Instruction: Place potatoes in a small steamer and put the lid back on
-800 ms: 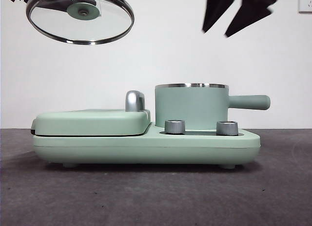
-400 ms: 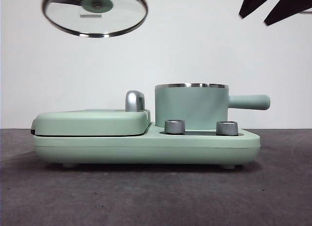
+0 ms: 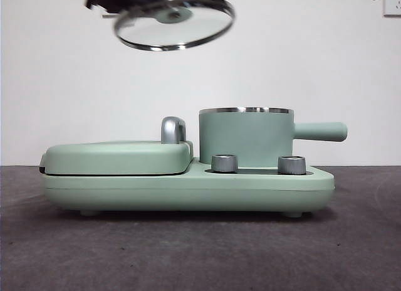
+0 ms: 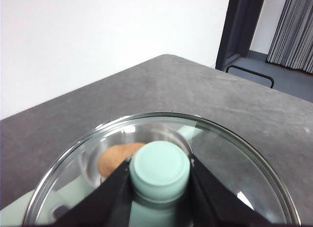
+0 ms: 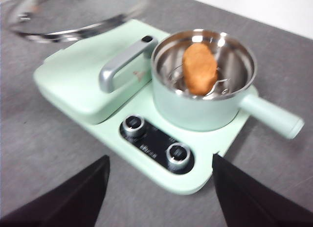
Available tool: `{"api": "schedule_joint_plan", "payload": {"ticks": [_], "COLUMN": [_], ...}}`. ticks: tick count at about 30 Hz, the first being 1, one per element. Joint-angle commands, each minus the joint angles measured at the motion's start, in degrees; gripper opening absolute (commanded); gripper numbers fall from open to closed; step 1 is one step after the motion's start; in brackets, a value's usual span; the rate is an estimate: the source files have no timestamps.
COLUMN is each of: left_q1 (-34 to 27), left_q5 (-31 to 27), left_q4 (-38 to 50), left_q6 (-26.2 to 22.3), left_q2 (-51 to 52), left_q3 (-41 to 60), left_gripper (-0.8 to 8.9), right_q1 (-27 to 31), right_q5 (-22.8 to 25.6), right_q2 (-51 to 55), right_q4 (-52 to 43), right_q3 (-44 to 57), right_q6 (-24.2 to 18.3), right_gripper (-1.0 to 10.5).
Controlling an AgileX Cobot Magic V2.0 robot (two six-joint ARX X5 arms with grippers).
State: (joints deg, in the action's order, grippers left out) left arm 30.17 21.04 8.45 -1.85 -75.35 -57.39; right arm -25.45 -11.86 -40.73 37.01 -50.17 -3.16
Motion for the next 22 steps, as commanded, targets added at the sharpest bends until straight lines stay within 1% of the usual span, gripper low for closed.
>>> {"api": "schedule_joint_plan", "payload": {"ticks": [1, 5, 9, 14, 19, 22], "left_q1": [1.7, 3.3, 4.5, 5.5, 5.8, 5.8], "left_q5": [-2.7, -4.9, -5.0, -5.0, -6.7, -6.7], "left_q4": [5.8, 7.4, 7.4, 7.4, 7.5, 7.5], "left_q6": [1.6, 1.5, 1.4, 1.0, -1.6, -2.0], "left_q2": [-3.1, -8.5, -14.7, -22.4, -29.0, -32.7], "left_q3": [-1.3, -4.2, -9.6, -17.3, -23.5, -27.1], "left_gripper": [0.1, 0.1, 0.1, 0.1, 0.1, 0.09], "right_q1": [-0.3, -0.3, -0.3, -0.3, -0.3, -0.3], "right_q5": [-0.6, -1.8, -3.2, -3.2, -3.2, -3.2], "right_q2": [0.5, 0.9, 0.9, 0.9, 0.9, 0.9], "right_q4": [1.6, 4.4, 5.3, 5.4, 5.5, 5.5], "right_q3": [-0.1, -0.1, -0.1, -0.1, -0.1, -0.1], "right_q6": [-0.3, -0.3, -0.7, -0.7, -0.7, -0.6], "right_gripper": [3.2, 3.2, 3.2, 3.2, 3.2, 3.2]}}
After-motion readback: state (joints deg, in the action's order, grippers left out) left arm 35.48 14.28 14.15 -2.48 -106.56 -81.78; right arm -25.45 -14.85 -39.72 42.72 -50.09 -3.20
